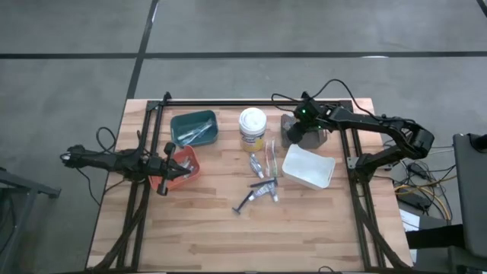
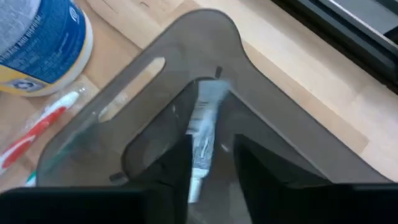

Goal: Pick & Place Travel size toiletries
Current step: Put the toothpaste into the black bin, then put the top razor into the white bin

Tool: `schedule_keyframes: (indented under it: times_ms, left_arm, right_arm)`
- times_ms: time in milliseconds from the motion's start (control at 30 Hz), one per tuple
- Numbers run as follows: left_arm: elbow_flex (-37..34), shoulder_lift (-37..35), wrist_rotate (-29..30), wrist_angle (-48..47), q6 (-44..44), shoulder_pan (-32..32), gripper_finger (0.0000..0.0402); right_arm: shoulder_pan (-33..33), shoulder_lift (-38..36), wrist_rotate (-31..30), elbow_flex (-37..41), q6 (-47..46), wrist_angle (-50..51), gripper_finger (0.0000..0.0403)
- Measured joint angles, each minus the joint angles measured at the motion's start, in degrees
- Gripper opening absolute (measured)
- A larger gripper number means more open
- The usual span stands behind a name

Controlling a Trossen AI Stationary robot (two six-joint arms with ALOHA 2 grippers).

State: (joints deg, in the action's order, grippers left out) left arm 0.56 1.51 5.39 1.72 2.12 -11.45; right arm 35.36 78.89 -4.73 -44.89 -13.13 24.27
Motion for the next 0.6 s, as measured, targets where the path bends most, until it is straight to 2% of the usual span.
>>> schedule_keyframes:
  times_ms: [167, 300, 433, 600]
  left_arm:
    - [0.0, 0.0, 0.0, 0.0, 0.0, 0.0, 0.0007]
    - [0.0, 0.0, 0.0, 0.0, 0.0, 0.0, 0.0007]
    - [0.0, 0.0, 0.0, 0.0, 0.0, 0.0, 0.0007]
    - [0.0, 0.0, 0.0, 0.0, 0.0, 0.0, 0.0007]
  right_arm:
    - [-0.4, -0.1, 0.0, 0.0, -0.6, 1.5, 0.0197]
    - [-2.4, -0.4, 0.0, 0.0, -2.0, 2.1, 0.0237]
    - [-5.6, -1.1, -0.8, -0.3, 0.8, 3.1, 0.0258]
    - [-10.3, -3.2, -6.6, -1.7, -0.2, 4.9, 0.026]
